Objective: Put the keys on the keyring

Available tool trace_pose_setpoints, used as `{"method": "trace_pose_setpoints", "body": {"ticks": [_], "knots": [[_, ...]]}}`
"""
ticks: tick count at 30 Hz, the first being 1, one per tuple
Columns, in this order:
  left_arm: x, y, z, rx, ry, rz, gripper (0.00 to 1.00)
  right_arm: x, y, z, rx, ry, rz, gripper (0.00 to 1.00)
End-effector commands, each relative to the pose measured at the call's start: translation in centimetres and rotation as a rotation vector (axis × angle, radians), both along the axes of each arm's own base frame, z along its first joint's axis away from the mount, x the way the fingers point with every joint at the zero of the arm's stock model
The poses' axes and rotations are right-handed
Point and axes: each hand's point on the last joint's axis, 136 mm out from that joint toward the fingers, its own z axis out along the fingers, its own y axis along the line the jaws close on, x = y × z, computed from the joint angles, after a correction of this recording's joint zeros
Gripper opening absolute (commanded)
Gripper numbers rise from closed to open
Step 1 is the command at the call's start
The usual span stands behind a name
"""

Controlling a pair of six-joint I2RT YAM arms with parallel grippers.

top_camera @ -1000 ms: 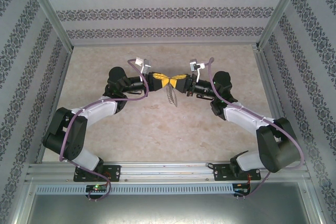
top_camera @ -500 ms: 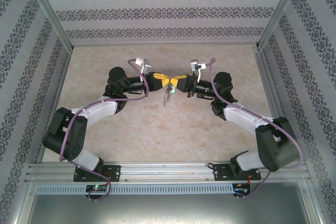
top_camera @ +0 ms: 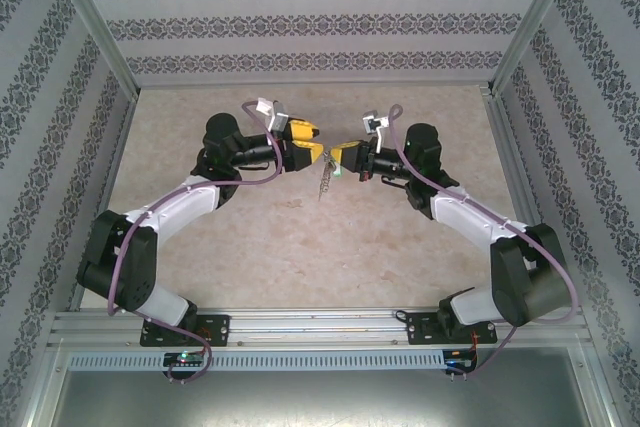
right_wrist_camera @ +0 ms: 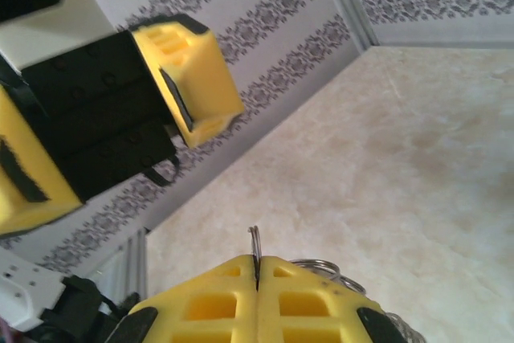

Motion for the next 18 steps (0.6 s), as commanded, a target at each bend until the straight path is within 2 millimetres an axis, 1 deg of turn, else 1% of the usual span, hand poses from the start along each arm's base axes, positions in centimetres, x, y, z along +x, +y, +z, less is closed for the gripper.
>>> {"method": "trace_pose_setpoints", "body": {"ticks": [1, 6, 8, 12, 18], "knots": [[0.0, 0.2, -0.1, 0.055, -0.022, -0.012, 0.59, 0.4, -0.2, 0.1, -0.105, -0.1, 0.001, 0.0], [0.7, 0.5, -1.0, 0.107, 0.003, -0.032, 0.61, 0.0, -0.1, -1.0, -0.213, -0.162, 0.068, 0.0], [1.0, 0.6, -1.3, 0.125, 0.02, -0.045, 0.63, 0.0, 0.0, -1.5, -0.253, -0.161, 0.099, 0.0], [1.7, 0.8, -2.1, 0.157, 0.064, -0.077, 0.69, 0.1, 0.1, -1.5, -0.302, -0.176, 0.137, 0.0], [1.9, 0.5, -4.0, 0.208, 0.136, -0.131, 0.71, -0.2, 0.4, -1.0, -0.299, -0.175, 0.206, 0.0]]}}
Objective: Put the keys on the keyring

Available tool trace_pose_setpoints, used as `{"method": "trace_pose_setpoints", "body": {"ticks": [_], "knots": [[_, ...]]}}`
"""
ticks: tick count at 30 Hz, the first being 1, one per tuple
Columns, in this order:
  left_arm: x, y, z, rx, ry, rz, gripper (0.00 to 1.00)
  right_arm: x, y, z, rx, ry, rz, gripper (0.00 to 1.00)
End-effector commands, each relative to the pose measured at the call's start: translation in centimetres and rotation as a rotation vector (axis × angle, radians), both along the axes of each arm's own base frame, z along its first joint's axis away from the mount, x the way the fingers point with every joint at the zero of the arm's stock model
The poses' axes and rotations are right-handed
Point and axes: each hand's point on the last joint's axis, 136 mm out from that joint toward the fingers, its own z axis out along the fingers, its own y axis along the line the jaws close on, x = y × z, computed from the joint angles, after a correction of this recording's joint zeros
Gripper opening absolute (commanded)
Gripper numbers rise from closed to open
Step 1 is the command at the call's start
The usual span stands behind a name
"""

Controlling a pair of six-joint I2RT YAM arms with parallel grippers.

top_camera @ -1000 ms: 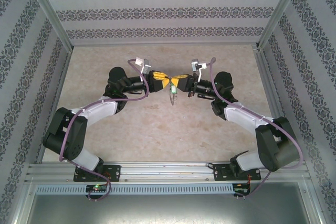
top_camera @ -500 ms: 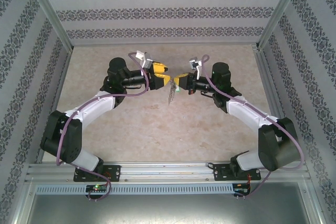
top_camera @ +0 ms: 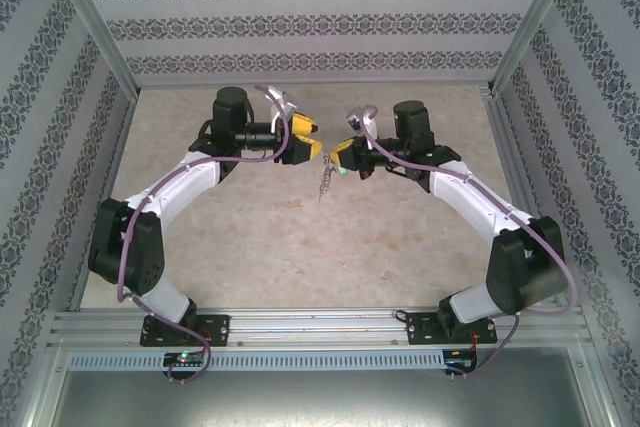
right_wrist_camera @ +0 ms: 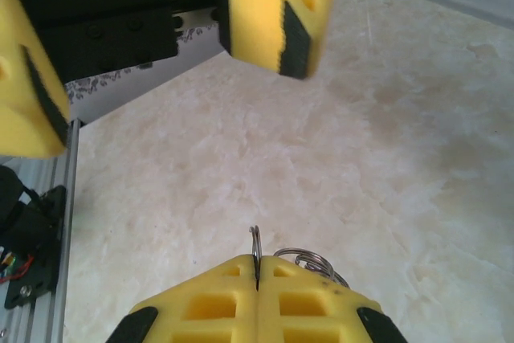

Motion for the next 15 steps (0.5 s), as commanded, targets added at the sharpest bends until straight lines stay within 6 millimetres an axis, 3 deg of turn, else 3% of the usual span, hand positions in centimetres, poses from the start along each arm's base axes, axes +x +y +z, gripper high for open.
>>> {"method": "trace_pose_setpoints", "body": {"ticks": [1, 9, 15], "knots": [[-0.56, 0.15, -1.56, 0.038, 0.054, -0.058, 0.7, -0.64, 0.25, 0.67, 0.001, -0.021, 0.084, 0.0], [-0.74, -0.03, -2.18, 0.049, 0.081, -0.095, 0.51, -1.09, 0.65, 0.89, 0.017, 0.006, 0.14, 0.0], [-0.8, -0.22, -2.53, 0.047, 0.096, -0.109, 0.5, -1.27, 0.77, 1.15, 0.034, 0.013, 0.156, 0.0]]}}
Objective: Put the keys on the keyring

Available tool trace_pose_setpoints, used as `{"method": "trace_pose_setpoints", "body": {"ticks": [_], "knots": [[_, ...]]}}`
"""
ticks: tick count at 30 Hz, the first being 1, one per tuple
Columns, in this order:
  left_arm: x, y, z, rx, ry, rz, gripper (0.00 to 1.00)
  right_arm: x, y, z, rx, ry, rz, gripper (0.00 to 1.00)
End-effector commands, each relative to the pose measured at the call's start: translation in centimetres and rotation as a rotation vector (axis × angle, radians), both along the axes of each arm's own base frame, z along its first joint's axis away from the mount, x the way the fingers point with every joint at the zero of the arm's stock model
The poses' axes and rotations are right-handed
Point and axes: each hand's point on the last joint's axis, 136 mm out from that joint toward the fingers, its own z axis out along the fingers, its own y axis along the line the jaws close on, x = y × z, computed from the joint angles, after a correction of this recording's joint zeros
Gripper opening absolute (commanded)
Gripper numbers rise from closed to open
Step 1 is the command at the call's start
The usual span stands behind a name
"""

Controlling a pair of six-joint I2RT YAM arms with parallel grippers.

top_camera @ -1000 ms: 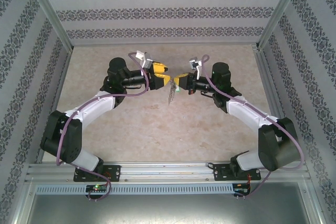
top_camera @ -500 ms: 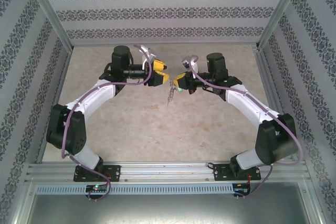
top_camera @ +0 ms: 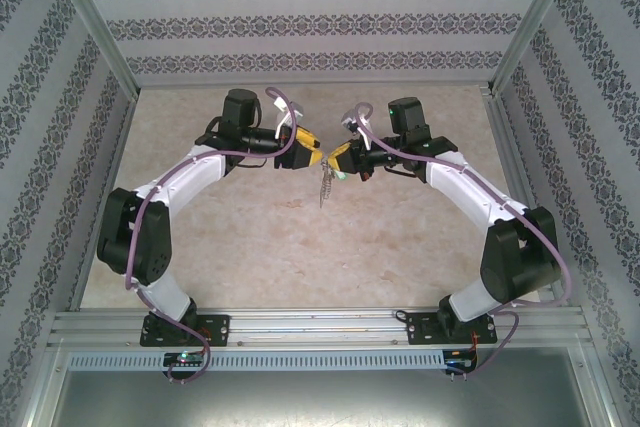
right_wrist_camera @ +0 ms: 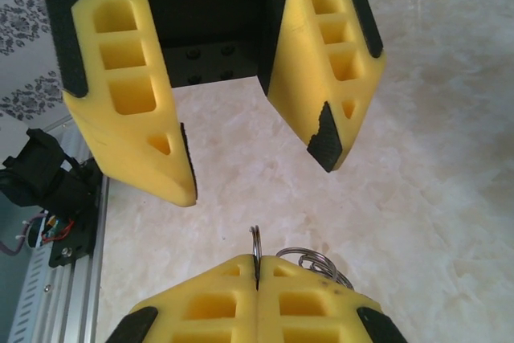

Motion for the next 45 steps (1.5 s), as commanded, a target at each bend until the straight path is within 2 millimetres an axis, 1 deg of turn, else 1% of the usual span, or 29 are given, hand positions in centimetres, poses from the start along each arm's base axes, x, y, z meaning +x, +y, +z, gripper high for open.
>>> {"method": "trace_pose_setpoints", "body": {"ticks": [1, 10, 17, 27, 30, 34, 43, 45], "knots": [[-0.2, 0.0, 0.5, -0.015, -0.01, -0.039, 0.5, -0.2, 0.3, 1.6, 0.044, -0.035, 0.049, 0.0], [-0.5, -0.5, -0.3, -0.013, 0.014, -0.06, 0.42, 0.0, 0.4, 2.0, 0.05, -0.042, 0.047, 0.0], [-0.8, -0.9, -0.8, -0.009, 0.026, -0.08, 0.36, 0.2, 0.4, 1.9, 0.049, -0.042, 0.042, 0.0], [-1.3, -1.7, -1.2, -0.003, 0.033, -0.105, 0.34, 0.4, 0.4, 1.8, 0.049, -0.04, 0.038, 0.0], [-1.5, -1.8, -1.3, -0.002, 0.034, -0.112, 0.26, 0.5, 0.4, 1.7, 0.05, -0.039, 0.036, 0.0], [-1.8, -2.1, -1.5, 0.0, 0.036, -0.122, 0.18, 0.7, 0.4, 1.8, 0.052, -0.04, 0.03, 0.0], [-2.5, -2.5, -1.8, 0.012, 0.032, -0.139, 0.17, 1.0, 0.5, 1.8, 0.059, -0.034, 0.024, 0.0], [-2.5, -2.6, -1.8, 0.015, 0.023, -0.137, 0.15, 1.0, 0.5, 1.8, 0.061, -0.031, 0.026, 0.0]]}}
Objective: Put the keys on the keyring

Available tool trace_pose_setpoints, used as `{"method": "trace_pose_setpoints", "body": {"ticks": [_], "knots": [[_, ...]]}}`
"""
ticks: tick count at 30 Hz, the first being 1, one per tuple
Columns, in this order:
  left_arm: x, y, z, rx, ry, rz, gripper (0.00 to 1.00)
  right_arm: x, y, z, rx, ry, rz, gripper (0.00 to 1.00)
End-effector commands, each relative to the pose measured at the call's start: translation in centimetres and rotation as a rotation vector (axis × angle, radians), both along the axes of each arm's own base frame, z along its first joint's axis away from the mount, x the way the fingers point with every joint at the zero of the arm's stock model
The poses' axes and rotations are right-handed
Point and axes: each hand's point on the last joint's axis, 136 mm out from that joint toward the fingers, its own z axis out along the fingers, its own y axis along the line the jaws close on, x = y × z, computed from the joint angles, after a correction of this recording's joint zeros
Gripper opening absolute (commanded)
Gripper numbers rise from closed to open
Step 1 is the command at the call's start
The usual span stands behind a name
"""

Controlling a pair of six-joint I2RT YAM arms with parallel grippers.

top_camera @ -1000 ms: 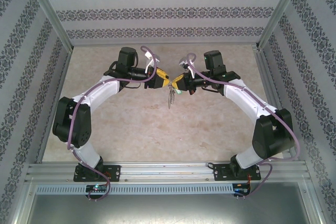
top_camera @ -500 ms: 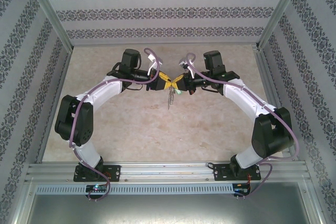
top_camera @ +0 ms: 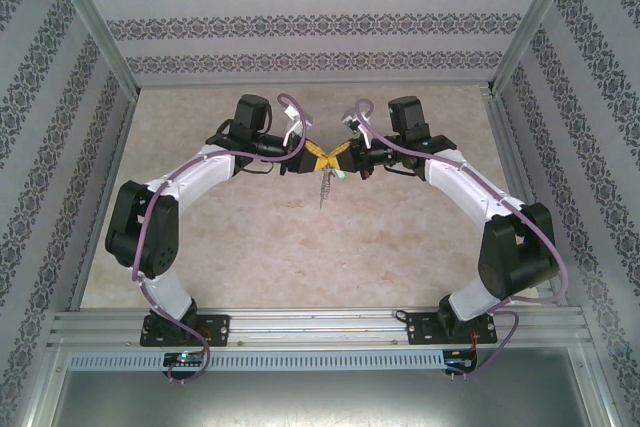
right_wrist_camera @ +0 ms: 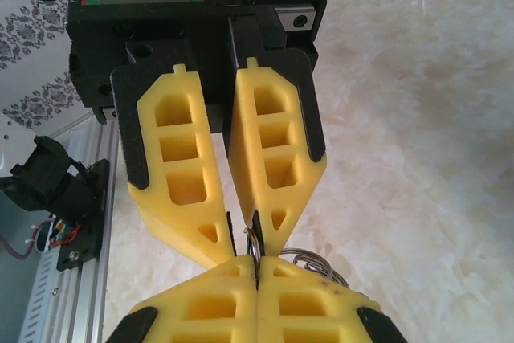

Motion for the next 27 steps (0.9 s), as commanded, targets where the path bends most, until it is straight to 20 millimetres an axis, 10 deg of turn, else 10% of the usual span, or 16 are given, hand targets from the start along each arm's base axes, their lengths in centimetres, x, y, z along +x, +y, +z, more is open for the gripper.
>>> {"method": "trace_pose_setpoints", "body": {"ticks": [1, 9, 14, 27], "knots": [[-1.1, -1.0, 0.4, -0.007, -0.029, -0.049, 0.14, 0.6, 0.4, 2.1, 0.05, -0.064, 0.023, 0.0], [-0.1, -1.2, 1.2, -0.06, -0.086, 0.009, 0.0, 0.7, 0.2, 2.3, 0.049, -0.064, 0.006, 0.02], [0.4, -1.0, 2.4, -0.112, -0.141, 0.075, 0.0, 1.7, -2.1, 3.5, 0.106, -0.08, -0.106, 0.38], [0.4, -0.7, 4.6, -0.19, -0.167, 0.123, 0.0, -0.2, -4.5, 2.7, 0.155, -0.12, -0.329, 0.56]]}}
